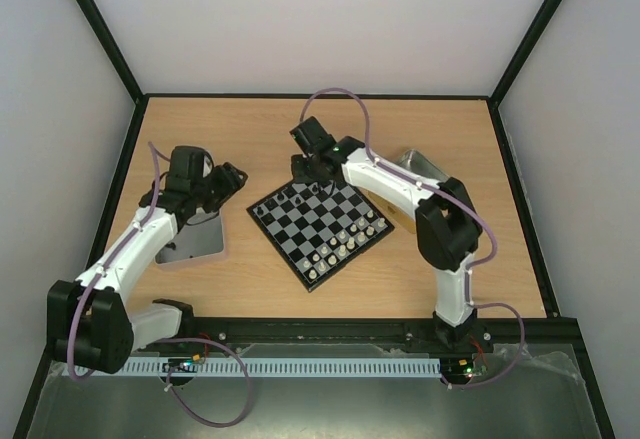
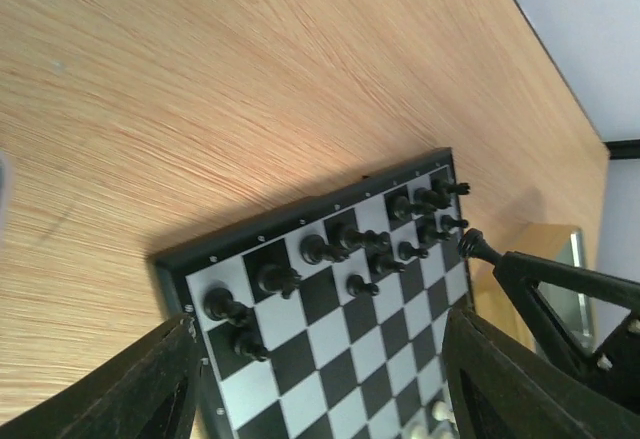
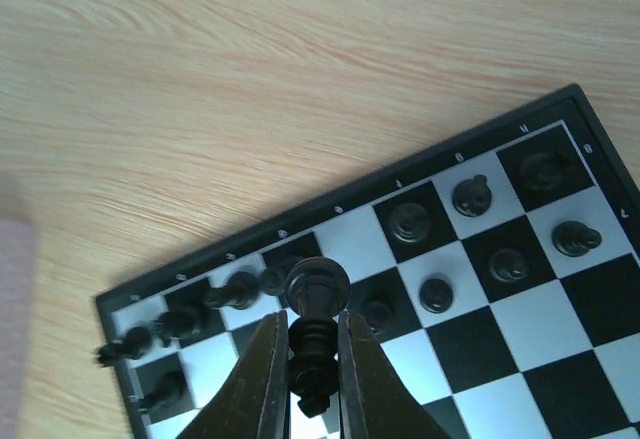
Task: Set up the chess pieces on the board
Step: Place the chess piece on the chessboard.
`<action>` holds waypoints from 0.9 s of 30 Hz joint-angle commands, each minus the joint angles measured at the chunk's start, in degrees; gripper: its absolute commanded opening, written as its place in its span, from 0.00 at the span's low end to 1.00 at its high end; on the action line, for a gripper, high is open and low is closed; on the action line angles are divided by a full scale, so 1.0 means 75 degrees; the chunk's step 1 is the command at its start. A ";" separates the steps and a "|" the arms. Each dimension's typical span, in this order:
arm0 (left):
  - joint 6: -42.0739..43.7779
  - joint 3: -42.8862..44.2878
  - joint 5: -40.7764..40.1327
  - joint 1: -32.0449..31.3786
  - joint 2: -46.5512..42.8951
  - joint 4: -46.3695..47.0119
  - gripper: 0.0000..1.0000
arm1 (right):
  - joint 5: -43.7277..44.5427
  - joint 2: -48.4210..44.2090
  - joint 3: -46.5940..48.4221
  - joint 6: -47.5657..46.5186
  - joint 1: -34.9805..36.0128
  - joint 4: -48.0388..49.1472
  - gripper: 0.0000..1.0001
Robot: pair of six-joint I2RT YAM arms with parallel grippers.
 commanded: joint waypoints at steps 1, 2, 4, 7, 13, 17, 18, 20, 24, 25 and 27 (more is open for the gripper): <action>0.1041 0.0171 -0.0709 0.0072 -0.0274 -0.0591 0.68 | 0.0558 0.0660 0.0754 -0.0602 0.0058 -0.1511 0.02; 0.1105 0.0151 -0.0708 0.0083 -0.0285 -0.0603 0.68 | 0.0547 0.0770 0.0875 -0.0610 0.0058 -0.1545 0.02; 0.1193 0.0121 -0.0673 0.0108 -0.0290 -0.0650 0.68 | 0.0528 0.1016 0.1082 -0.0638 0.0058 -0.1622 0.02; 0.1228 0.0032 -0.0578 0.0123 -0.0251 -0.0642 0.68 | 0.0469 0.1383 0.1373 -0.0684 0.0052 -0.1764 0.02; 0.1204 -0.0170 -0.0485 0.0120 -0.0203 -0.0549 0.69 | 0.0427 0.1769 0.1727 -0.0788 0.0058 -0.1722 0.03; 0.1167 -0.0223 -0.0467 0.0120 -0.0167 -0.0497 0.69 | 0.0444 0.2038 0.1973 -0.0847 0.0057 -0.1769 0.05; 0.1158 -0.0237 -0.0465 0.0127 -0.0162 -0.0488 0.69 | 0.0454 0.2091 0.2014 -0.0856 0.0057 -0.1769 0.05; 0.1143 -0.0251 -0.0449 0.0127 -0.0132 -0.0476 0.69 | 0.0489 0.2188 0.2076 -0.0878 0.0055 -0.1738 0.06; 0.1146 -0.0296 -0.0433 0.0121 -0.0077 -0.0481 0.69 | 0.0527 0.2390 0.2274 -0.0898 0.0057 -0.1844 0.07; 0.1145 -0.0295 -0.0432 0.0120 -0.0063 -0.0481 0.69 | 0.0543 0.2418 0.2306 -0.0898 0.0055 -0.1866 0.08; 0.1145 -0.0303 -0.0435 0.0121 -0.0043 -0.0481 0.69 | 0.0562 0.2457 0.2340 -0.0904 0.0053 -0.1874 0.11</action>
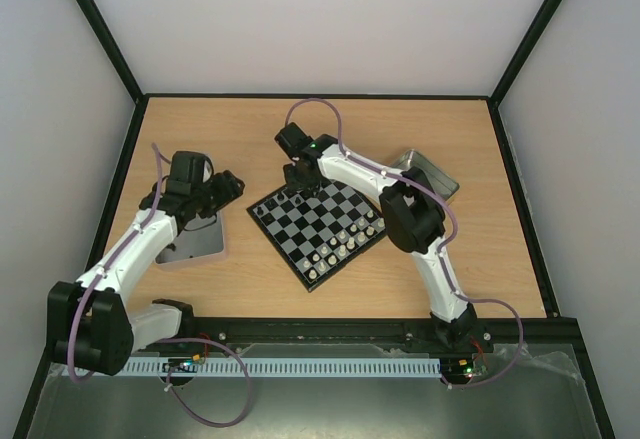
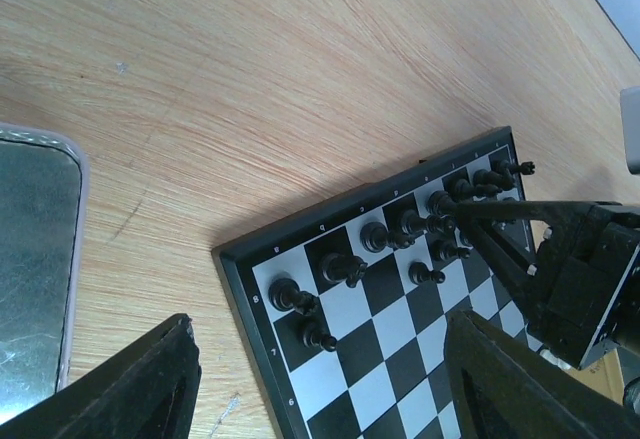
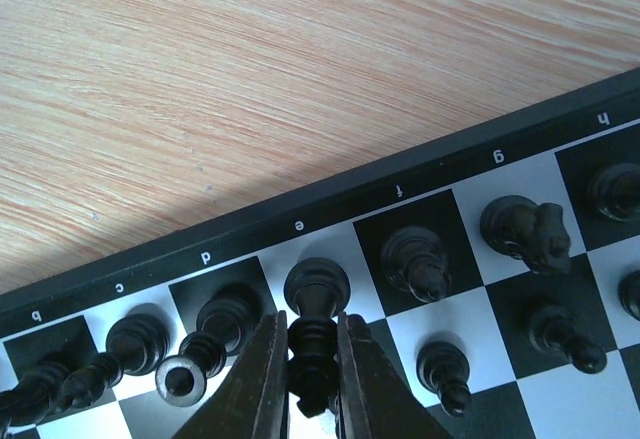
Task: Set up the chess pieces on the board
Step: Place the chess piece on the chessboard.
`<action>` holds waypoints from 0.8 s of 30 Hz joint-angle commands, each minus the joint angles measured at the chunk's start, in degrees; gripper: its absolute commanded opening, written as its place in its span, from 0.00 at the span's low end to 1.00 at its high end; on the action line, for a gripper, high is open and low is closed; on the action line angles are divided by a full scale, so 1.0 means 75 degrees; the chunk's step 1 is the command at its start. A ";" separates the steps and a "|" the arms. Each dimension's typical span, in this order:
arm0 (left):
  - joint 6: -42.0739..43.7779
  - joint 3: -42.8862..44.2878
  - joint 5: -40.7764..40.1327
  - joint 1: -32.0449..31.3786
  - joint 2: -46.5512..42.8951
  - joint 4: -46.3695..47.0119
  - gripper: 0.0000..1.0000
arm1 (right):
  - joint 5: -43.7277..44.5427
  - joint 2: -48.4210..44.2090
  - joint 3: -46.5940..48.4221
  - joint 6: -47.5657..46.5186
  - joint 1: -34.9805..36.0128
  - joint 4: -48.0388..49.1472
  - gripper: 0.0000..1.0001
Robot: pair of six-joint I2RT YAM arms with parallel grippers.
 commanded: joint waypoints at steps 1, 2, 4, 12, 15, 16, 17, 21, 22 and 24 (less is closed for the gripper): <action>0.0086 -0.0110 0.0050 0.0038 0.0108 -0.0028 0.69 | 0.0199 0.0175 0.0313 -0.0113 0.0034 -0.0334 0.13; 0.0070 -0.0105 0.0044 0.0038 0.0107 -0.0034 0.69 | 0.0193 0.0187 0.0325 -0.0121 0.0035 -0.0336 0.15; 0.0066 -0.0100 0.0023 0.0040 0.0110 -0.0044 0.69 | 0.0191 0.0200 0.0392 -0.0120 0.0031 -0.0386 0.19; 0.0226 0.0093 -0.0286 0.0105 0.0085 -0.0332 0.70 | 0.0317 -0.0101 0.0529 -0.0018 0.0032 -0.0431 0.24; 0.0322 0.0154 -0.0575 0.0194 -0.0015 -0.0596 0.70 | 0.0399 -0.0389 0.0504 0.0094 0.0028 -0.0390 0.27; 0.0360 0.0164 -0.0683 0.0251 -0.0068 -0.0697 0.70 | 0.0460 -0.0499 0.0485 0.0132 0.0034 -0.0366 0.28; 0.0422 0.0176 -0.0774 0.0342 -0.0120 -0.0806 0.71 | 0.0513 -0.0649 0.0444 0.0178 0.0035 -0.0309 0.29; 0.0561 0.0199 -0.1126 0.0820 -0.0450 -0.1446 0.84 | 0.0882 -0.1502 -0.0263 0.0449 0.0035 0.0238 0.36; 0.0586 0.0145 -0.1250 0.0909 -0.0573 -0.1581 0.88 | 0.0989 -0.1748 -0.0546 0.0529 0.0029 0.0403 0.37; 0.0580 -0.0029 -0.1586 0.1037 -0.0862 -0.1803 0.98 | 0.1161 -0.2292 -0.1221 0.0722 0.0035 0.0807 0.41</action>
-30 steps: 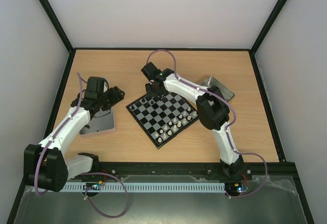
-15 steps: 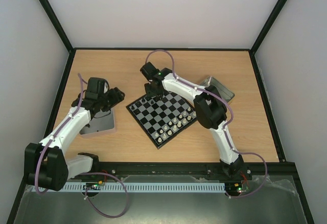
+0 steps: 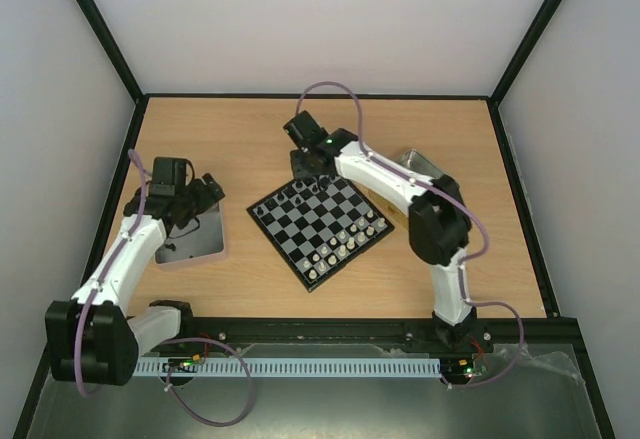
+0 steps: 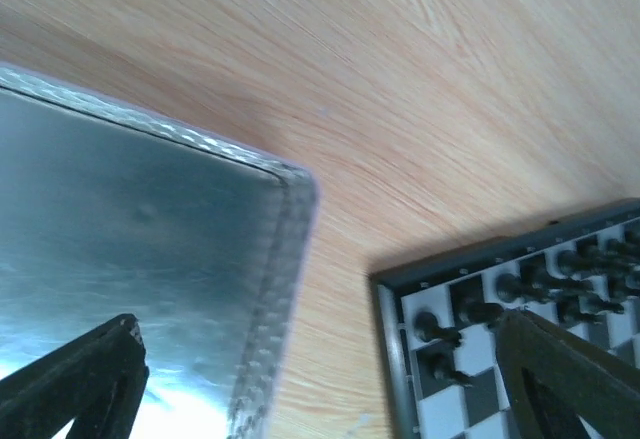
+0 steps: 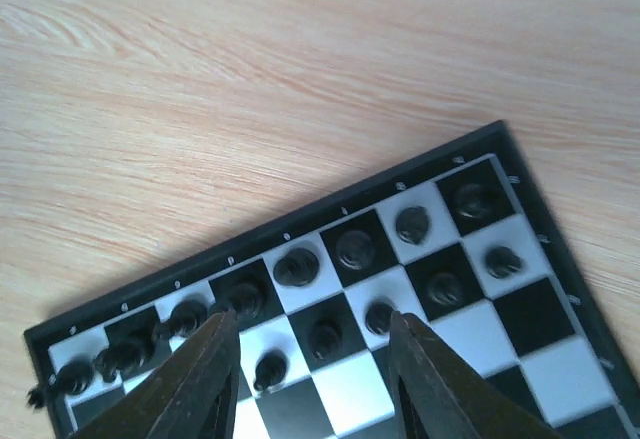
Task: Set up the chess pieces on the board
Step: Place the chess piece on the chessboard, then pick up the chess piece from the storage box.
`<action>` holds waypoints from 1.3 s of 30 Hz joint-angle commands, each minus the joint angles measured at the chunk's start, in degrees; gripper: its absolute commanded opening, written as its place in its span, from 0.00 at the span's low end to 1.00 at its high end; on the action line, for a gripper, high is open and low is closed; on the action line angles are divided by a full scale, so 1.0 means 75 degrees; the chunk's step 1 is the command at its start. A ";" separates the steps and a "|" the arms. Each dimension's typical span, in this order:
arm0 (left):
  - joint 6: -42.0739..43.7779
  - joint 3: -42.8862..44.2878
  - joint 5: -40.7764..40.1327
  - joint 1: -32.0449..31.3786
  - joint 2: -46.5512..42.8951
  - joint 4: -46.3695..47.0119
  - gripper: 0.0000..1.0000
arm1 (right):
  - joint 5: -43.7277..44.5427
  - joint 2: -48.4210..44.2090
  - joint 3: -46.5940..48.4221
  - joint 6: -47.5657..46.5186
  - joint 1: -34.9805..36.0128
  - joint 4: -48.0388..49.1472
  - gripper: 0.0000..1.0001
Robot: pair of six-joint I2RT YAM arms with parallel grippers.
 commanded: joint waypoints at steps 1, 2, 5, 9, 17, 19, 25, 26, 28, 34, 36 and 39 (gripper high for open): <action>0.0176 -0.0079 -0.0931 0.0318 -0.0722 -0.0880 0.99 | 0.0693 -0.1482 -0.1210 0.0504 0.0029 0.0842 0.42; 0.0185 -0.0151 -0.1157 0.0426 -0.0846 -0.0963 0.99 | 0.0754 -0.1735 -0.1582 0.0606 0.0034 0.1007 0.43; 0.0120 -0.0274 -0.1719 0.0700 -0.1091 -0.1157 0.99 | 0.0842 -0.2468 -0.2600 0.0918 0.0035 0.1441 0.47; -0.0205 -0.0393 -0.2012 0.1015 -0.1195 -0.1389 0.99 | 0.0885 -0.3228 -0.3670 0.1203 0.0034 0.2035 0.50; -0.0586 -0.0458 -0.1544 0.2729 -0.0549 -0.1832 0.99 | 0.1214 -0.3468 -0.4400 0.0860 0.0031 0.2754 0.51; -0.0526 -0.0506 -0.1439 0.3079 -0.0257 -0.1909 0.99 | 0.1332 -0.3504 -0.4613 0.0766 0.0035 0.2910 0.49; -0.0414 -0.0518 -0.1112 0.3575 0.0542 -0.2369 0.88 | 0.1635 -0.3524 -0.5038 0.0713 0.0016 0.2987 0.46; -0.0402 -0.0527 -0.1077 0.3608 0.0612 -0.2367 0.83 | 0.1655 -0.3480 -0.4998 0.0688 0.0022 0.2903 0.45; -0.0327 -0.0592 -0.1127 0.3641 0.0783 -0.2266 0.72 | 0.1715 -0.3411 -0.4964 0.0625 0.0017 0.2818 0.45; -0.0185 -0.0519 -0.0842 0.3701 0.1294 -0.2048 0.48 | 0.2213 -0.3104 -0.4748 0.0317 -0.0013 0.2520 0.43; -0.0166 -0.0425 -0.0713 0.3701 0.1433 -0.2046 0.42 | 0.2343 -0.3017 -0.4681 0.0358 -0.0034 0.2399 0.42; -0.0243 -0.0304 -0.0316 0.3700 0.1625 -0.2033 0.38 | 0.2341 -0.2864 -0.4564 0.0386 -0.0047 0.2261 0.41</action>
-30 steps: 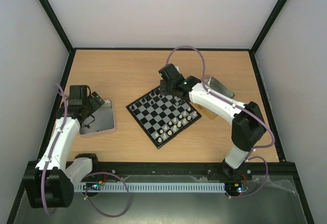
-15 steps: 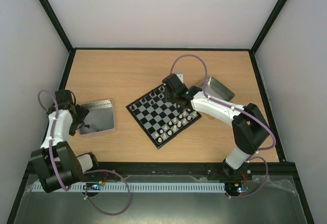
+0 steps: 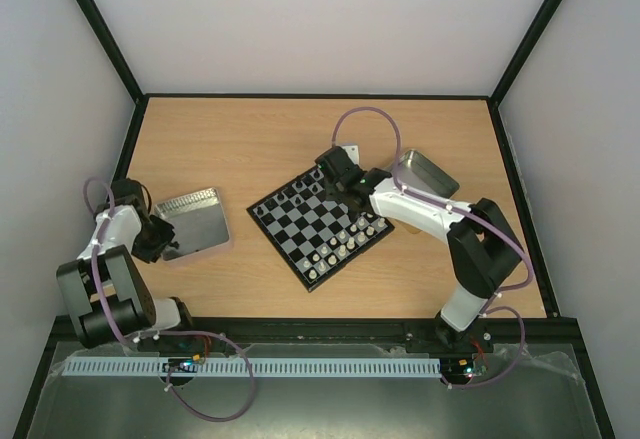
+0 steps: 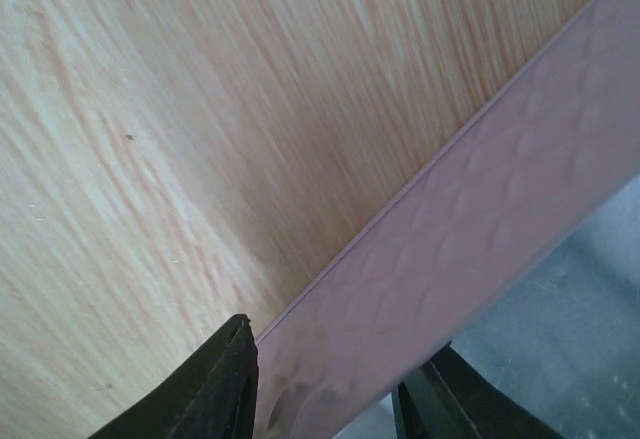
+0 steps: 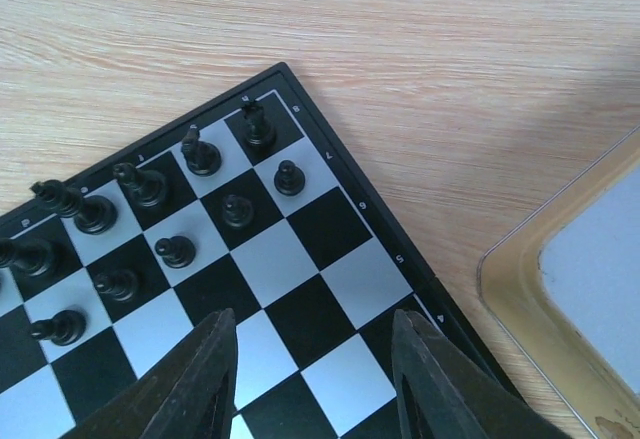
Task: Set up the chess pieces on the board
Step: Pick up the chess piece from the storage box.
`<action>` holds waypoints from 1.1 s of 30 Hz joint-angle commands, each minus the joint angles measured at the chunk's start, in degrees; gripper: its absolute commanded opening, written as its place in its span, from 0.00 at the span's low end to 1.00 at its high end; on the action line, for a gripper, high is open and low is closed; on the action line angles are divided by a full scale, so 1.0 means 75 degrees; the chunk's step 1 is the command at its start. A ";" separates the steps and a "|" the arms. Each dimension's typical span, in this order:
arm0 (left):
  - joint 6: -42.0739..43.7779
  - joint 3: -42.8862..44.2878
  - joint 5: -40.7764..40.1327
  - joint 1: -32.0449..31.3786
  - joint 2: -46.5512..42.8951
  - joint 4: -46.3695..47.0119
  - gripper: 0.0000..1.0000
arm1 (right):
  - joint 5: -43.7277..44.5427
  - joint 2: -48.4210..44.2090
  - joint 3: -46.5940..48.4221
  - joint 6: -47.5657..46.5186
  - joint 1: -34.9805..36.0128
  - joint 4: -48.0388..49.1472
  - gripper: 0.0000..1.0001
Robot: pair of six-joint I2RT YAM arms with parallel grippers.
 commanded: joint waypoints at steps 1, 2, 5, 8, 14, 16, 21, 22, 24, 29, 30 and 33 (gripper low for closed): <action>-0.0113 0.0234 0.0694 0.0038 0.0322 -0.0063 0.36 | 0.0483 0.0311 0.0398 -0.0091 -0.0057 -0.0442 0.41; -0.0173 0.0265 0.0823 0.0042 0.0365 -0.0063 0.36 | 0.0503 0.0389 0.0468 -0.0115 -0.0054 -0.0527 0.41; -0.0241 0.0356 0.0824 0.0044 0.0336 -0.0156 0.37 | 0.0592 0.0611 0.0688 -0.0194 -0.0066 -0.0738 0.40; -0.0038 0.0699 0.0292 0.0018 0.0006 -0.0585 0.45 | 0.0584 0.0737 0.0864 -0.0226 -0.0068 -0.0920 0.39; -0.0097 0.1346 -0.0486 -0.0620 -0.0745 -0.1460 0.48 | 0.0348 0.0777 0.0951 -0.0182 -0.0073 -0.0986 0.39; -0.0387 0.1325 -0.0307 -0.0846 -0.0909 -0.1393 0.48 | 0.0285 0.0822 0.0979 -0.0180 -0.0073 -0.1012 0.38; -0.0927 0.1200 0.0493 -0.0991 -0.0751 -0.1103 0.47 | 0.0250 0.0900 0.0975 -0.0242 -0.0080 -0.0975 0.38; -0.1015 0.1134 0.0586 -0.0995 -0.0683 -0.0998 0.47 | 0.0262 0.0915 0.0984 -0.0265 -0.0077 -0.0967 0.37; -0.1230 0.0961 0.0637 -0.0995 -0.0527 -0.0787 0.47 | 0.0285 0.0941 0.0976 -0.0296 -0.0073 -0.0964 0.37; -0.1601 0.0847 0.0968 -0.0993 0.0062 -0.0270 0.49 | 0.0318 0.0938 0.0886 -0.0317 -0.0089 -0.0945 0.36; -0.1702 0.0833 0.0972 -0.0997 0.0177 -0.0223 0.49 | 0.0360 0.0924 0.0864 -0.0320 -0.0086 -0.0940 0.36; -0.1894 0.0750 0.0855 -0.0993 0.0429 -0.0033 0.49 | 0.0446 0.0929 0.0838 -0.0378 -0.0088 -0.0925 0.36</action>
